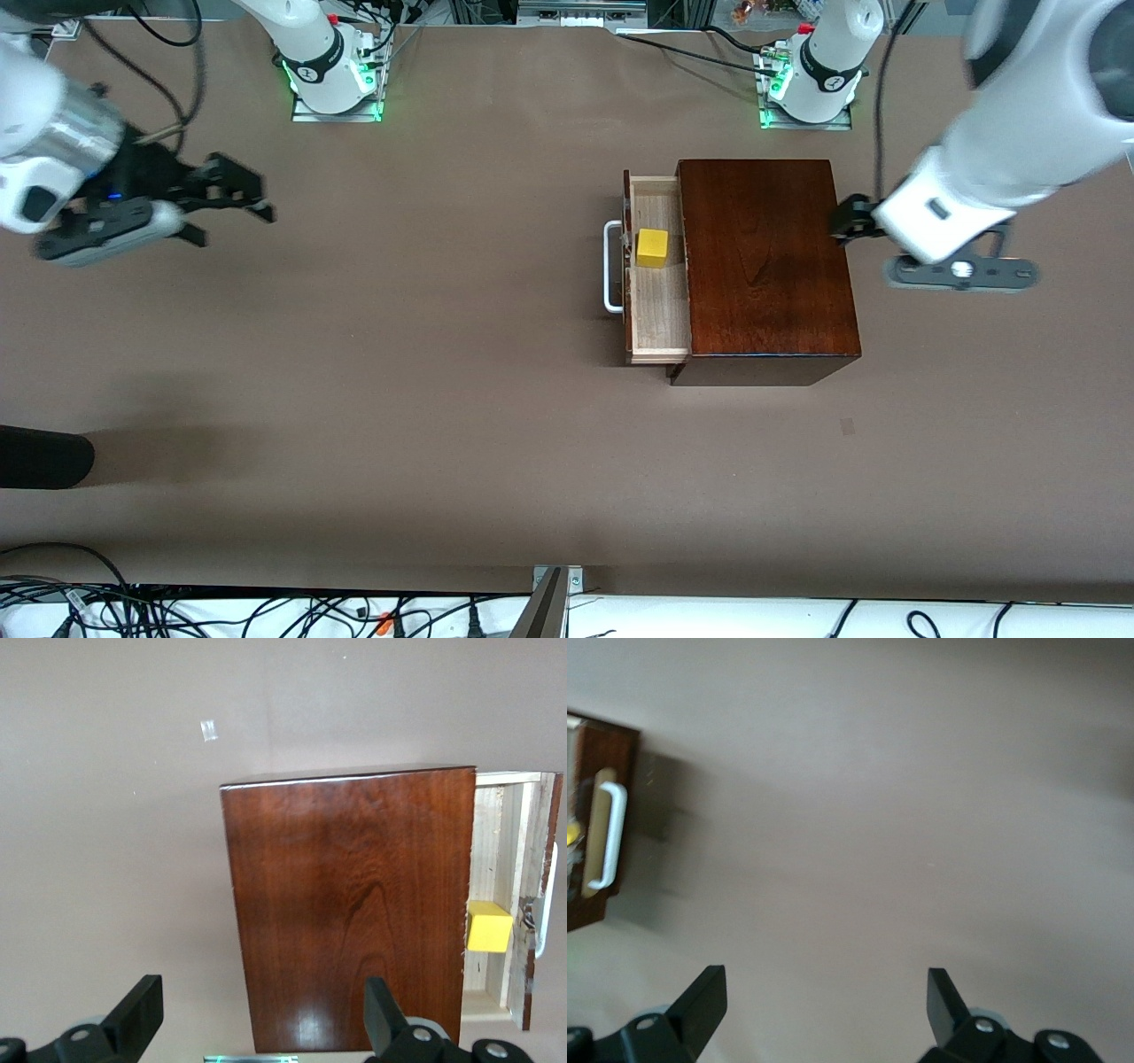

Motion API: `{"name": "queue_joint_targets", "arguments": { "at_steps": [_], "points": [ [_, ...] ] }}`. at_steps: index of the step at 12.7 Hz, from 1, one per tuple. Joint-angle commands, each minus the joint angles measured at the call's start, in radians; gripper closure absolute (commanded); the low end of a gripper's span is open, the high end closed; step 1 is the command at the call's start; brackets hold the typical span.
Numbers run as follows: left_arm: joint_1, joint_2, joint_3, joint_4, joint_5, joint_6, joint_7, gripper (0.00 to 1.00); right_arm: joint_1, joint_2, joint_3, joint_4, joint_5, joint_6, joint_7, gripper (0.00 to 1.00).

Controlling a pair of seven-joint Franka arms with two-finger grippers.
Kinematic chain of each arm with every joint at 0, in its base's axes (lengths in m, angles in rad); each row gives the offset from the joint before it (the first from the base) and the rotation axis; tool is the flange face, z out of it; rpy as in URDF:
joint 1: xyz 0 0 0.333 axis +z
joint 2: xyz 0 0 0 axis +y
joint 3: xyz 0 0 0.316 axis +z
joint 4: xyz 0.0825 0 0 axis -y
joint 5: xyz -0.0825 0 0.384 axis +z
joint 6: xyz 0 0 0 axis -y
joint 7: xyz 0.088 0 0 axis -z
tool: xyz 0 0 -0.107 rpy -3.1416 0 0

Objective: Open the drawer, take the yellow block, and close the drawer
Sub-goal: 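Release the handle and retract the left gripper while the right gripper approaches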

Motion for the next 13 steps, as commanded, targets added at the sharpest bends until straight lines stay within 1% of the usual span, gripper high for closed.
{"name": "queue_joint_targets", "arguments": {
  "at_steps": [1,2,4,5,6,8,9,10,11,13],
  "points": [
    [0.133,-0.128,-0.015,-0.188,-0.070,0.053,0.160,0.00,0.095,0.029,0.042,0.017,0.003,0.002,-0.002,0.00],
    [0.157,-0.166,-0.014,-0.254,-0.061,0.094,0.194,0.00,0.146,0.036,0.042,0.017,-0.008,0.015,-0.002,0.00],
    [0.175,-0.268,-0.011,-0.409,-0.059,0.206,0.180,0.00,0.235,0.111,0.043,0.017,-0.020,0.110,-0.006,0.00],
    [0.180,-0.303,-0.009,-0.459,-0.056,0.279,0.183,0.00,0.266,0.128,0.045,0.019,-0.020,0.143,-0.022,0.00],
    [0.186,-0.320,-0.009,-0.489,-0.048,0.320,0.176,0.00,0.316,0.148,0.046,0.019,-0.025,0.190,-0.063,0.00],
    [0.180,-0.326,-0.017,-0.486,0.011,0.319,0.075,0.00,0.417,0.203,0.045,0.029,-0.054,0.297,-0.098,0.00],
    [0.178,-0.325,-0.022,-0.474,0.016,0.279,0.049,0.00,0.467,0.243,0.045,0.060,-0.084,0.333,-0.101,0.00],
    [0.183,-0.317,-0.022,-0.457,0.015,0.245,0.061,0.00,0.505,0.294,0.045,0.118,-0.136,0.339,-0.103,0.00],
    [0.183,-0.317,-0.020,-0.454,0.009,0.245,0.062,0.00,0.548,0.350,0.045,0.182,-0.181,0.338,-0.105,0.00],
    [0.178,-0.317,-0.023,-0.448,0.005,0.248,0.062,0.00,0.660,0.447,0.043,0.270,-0.270,0.344,-0.100,0.00]
  ]
}}
